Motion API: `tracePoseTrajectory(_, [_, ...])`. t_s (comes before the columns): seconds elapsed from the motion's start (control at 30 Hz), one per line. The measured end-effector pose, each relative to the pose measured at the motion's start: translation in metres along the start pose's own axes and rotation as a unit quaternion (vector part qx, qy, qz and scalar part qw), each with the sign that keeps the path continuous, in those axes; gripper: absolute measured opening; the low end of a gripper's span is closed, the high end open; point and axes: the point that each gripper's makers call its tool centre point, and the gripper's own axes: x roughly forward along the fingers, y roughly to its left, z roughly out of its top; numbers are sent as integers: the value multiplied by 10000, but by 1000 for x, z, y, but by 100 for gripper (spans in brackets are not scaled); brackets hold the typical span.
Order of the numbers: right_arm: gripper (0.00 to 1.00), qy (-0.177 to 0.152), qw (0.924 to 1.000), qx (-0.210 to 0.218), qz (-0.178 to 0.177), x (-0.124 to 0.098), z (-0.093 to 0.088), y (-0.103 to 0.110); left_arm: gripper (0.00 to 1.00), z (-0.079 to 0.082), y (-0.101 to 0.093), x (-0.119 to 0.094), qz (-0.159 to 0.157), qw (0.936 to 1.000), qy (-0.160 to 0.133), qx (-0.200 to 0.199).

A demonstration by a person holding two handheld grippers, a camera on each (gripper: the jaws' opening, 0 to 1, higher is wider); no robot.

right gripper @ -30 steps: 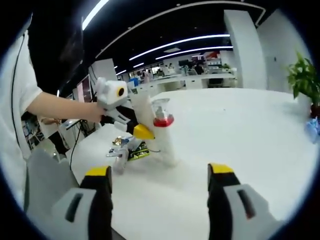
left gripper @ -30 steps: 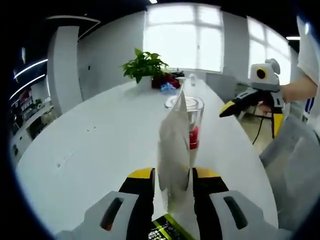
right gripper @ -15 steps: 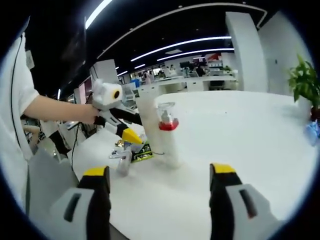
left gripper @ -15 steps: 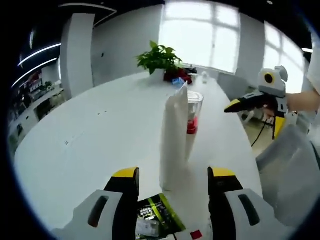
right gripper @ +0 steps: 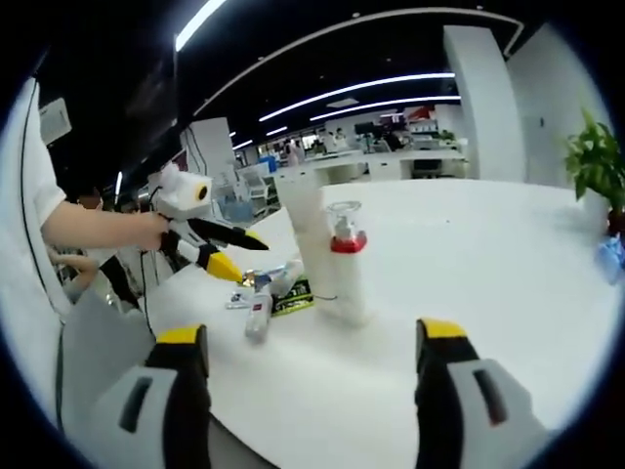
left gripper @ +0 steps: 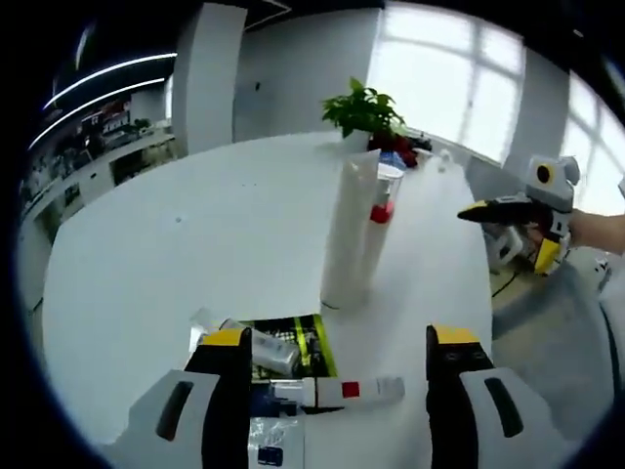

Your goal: Arrange the skincare products in the storage area until every visible bottle or jar stands upright without overlapping.

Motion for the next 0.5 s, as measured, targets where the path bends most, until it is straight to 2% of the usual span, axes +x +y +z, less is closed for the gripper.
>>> tracePoseTrajectory(0.5, [96,35,9996,-17,271,-8,0,25,82,-34,-24,-65,614,9959,-266,-617])
